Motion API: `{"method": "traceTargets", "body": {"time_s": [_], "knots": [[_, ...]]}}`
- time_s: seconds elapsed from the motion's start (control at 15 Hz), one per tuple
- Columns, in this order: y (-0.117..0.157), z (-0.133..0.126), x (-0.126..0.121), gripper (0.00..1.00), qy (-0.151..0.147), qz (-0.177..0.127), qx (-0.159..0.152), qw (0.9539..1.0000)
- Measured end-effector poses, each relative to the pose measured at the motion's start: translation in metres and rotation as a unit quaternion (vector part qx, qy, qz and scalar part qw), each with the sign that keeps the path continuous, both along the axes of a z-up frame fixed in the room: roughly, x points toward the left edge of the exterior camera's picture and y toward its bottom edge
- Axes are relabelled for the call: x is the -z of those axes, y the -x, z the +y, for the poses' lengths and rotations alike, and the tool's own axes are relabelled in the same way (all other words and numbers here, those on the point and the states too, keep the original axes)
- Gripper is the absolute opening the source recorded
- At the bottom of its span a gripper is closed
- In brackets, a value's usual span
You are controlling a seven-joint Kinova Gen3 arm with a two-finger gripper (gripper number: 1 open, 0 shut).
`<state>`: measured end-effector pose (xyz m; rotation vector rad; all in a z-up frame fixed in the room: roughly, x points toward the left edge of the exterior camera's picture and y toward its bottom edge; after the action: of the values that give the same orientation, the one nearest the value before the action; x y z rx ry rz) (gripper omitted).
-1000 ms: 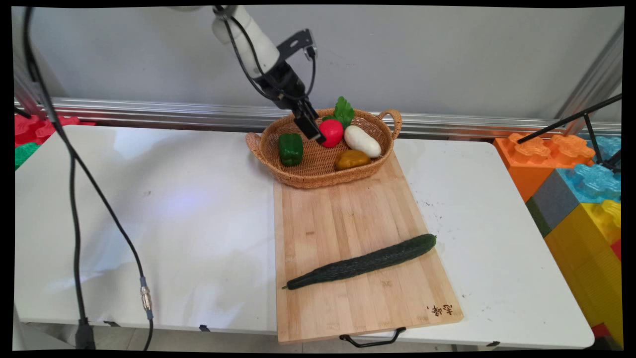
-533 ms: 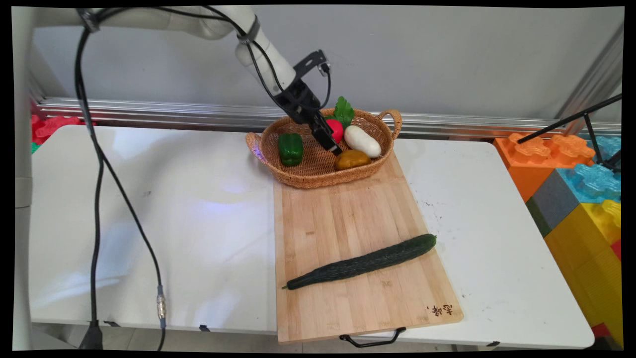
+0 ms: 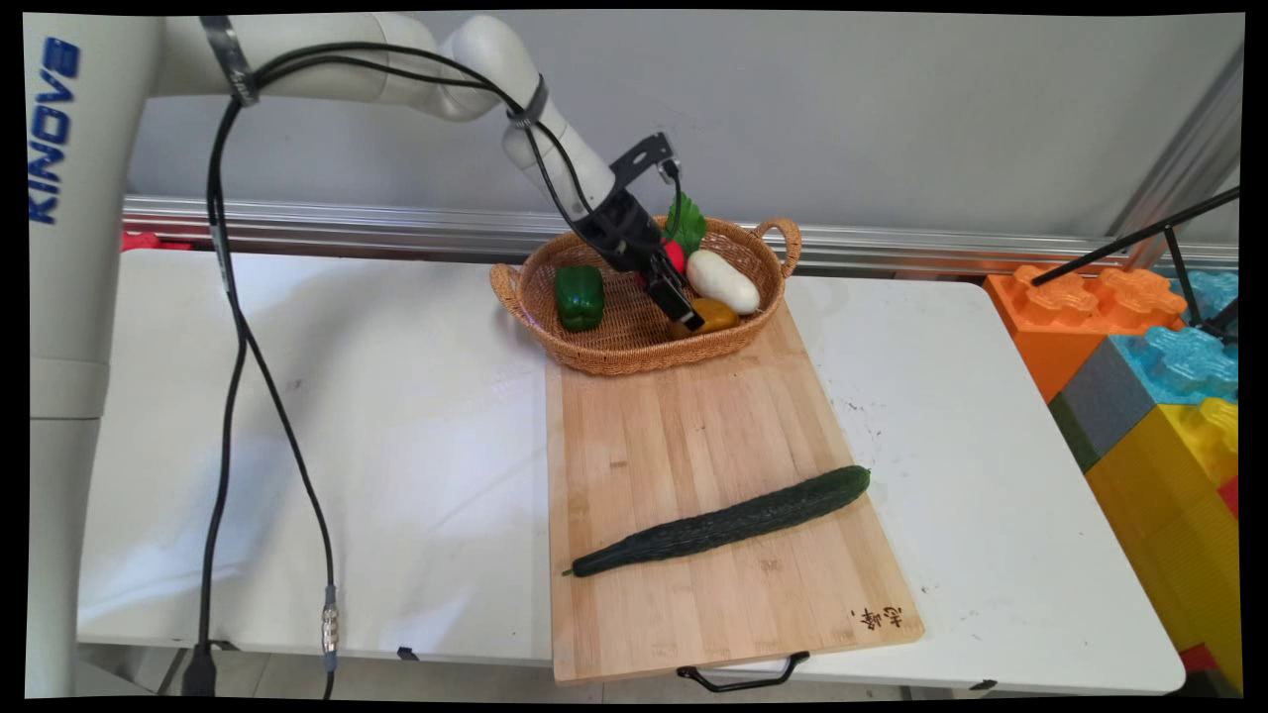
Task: Pick up the potato from the vegetable basket, then place the picked object on the cutting board
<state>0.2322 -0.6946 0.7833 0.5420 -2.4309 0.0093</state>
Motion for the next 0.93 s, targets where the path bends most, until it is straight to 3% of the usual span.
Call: {"method": "traceTargets", "body": {"time_s": [0.4, 0.47, 0.93], "knots": [[0.011, -0.003, 0.015, 1.00, 0.007, -0.003, 0.010, 0.9999], [0.012, -0.004, 0.016, 0.00, 0.010, -0.004, 0.011, 0.9999], [0.014, 0.002, 0.002, 0.00, 0.026, -0.009, 0.015, 0.9995]]}}
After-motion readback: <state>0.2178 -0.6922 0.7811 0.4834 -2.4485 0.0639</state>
